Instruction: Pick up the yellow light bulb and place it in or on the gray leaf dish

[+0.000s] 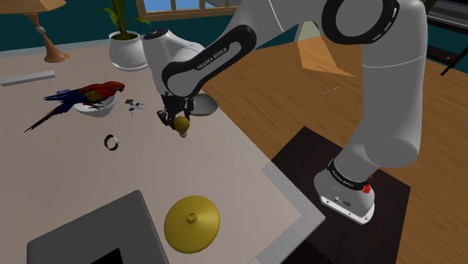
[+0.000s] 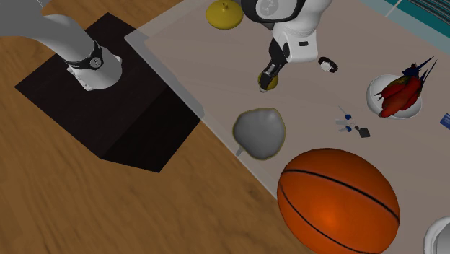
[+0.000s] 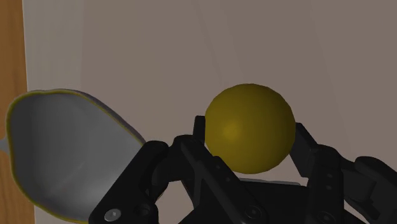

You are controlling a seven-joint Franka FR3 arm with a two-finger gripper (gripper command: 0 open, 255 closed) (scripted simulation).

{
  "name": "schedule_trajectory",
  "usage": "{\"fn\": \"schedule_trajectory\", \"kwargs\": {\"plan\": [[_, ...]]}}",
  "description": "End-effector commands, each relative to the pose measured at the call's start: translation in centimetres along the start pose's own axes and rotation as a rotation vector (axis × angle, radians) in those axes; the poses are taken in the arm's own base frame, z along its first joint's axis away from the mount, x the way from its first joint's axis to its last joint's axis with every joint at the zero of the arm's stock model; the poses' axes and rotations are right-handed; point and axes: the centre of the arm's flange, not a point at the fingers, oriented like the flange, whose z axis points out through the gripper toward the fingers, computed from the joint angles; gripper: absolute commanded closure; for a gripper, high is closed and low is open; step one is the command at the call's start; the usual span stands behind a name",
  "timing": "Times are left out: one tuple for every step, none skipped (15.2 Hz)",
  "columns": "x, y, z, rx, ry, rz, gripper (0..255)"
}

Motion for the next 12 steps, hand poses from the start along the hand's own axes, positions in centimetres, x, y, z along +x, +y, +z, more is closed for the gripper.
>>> {"fn": "schedule_trajectory", "kwargs": {"plan": [[0.0,0.0,0.0,0.000,0.000,0.000,255],[0.0,0.0,-0.5,0.000,0.000,0.000,255],[0.0,0.1,-1.0,0.000,0.000,0.000,255],[-0.1,0.1,-1.6,0.000,0.000,0.000,255],[-0.1,0.2,-2.1,0.000,0.000,0.000,255],[-0.1,0.2,-2.6,0.000,0.000,0.000,255],[-0.1,0.3,-3.1,0.000,0.000,0.000,255],[-0.1,0.3,-3.7,0.000,0.000,0.000,255],[-0.1,0.3,-4.2,0.000,0.000,0.000,255],[-0.1,0.4,-4.7,0.000,0.000,0.000,255],[-0.1,0.4,-5.2,0.000,0.000,0.000,255],[-0.1,0.5,-5.8,0.000,0.000,0.000,255]]}}
